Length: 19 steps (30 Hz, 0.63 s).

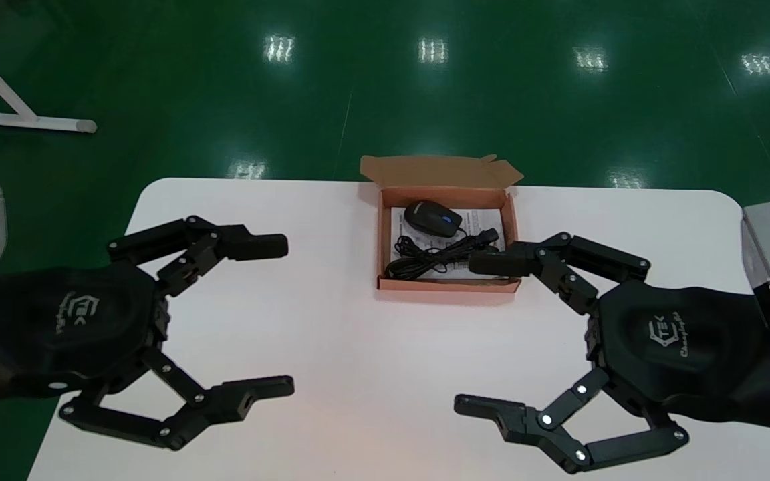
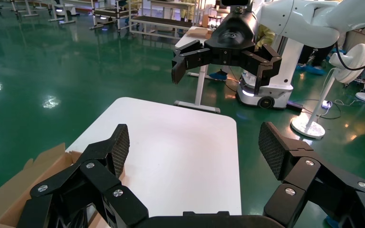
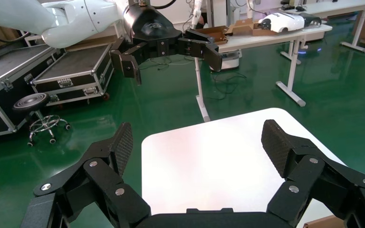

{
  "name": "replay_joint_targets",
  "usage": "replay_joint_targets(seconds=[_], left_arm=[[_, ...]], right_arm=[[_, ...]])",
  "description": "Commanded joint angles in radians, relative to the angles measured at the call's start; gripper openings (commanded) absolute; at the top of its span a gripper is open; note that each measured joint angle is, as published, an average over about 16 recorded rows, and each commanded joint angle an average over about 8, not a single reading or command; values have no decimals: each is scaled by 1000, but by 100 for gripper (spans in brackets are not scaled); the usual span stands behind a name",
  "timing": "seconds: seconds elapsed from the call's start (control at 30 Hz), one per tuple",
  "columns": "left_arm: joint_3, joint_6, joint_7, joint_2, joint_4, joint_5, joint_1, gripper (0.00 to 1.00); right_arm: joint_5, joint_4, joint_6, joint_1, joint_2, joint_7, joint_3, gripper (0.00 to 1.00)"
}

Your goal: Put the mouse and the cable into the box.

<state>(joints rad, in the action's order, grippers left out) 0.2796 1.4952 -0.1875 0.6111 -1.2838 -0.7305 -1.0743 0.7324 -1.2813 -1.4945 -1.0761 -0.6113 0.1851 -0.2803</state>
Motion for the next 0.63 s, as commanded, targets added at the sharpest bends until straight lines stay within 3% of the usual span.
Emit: replay_joint_targets(seconds=[0.03,0.63], left_arm=[[0,0,0,0,0,0,0,100],[0,0,0,0,0,0,0,100]], right_arm=[[0,0,0,0,0,0,0,100],[0,0,0,0,0,0,0,100]])
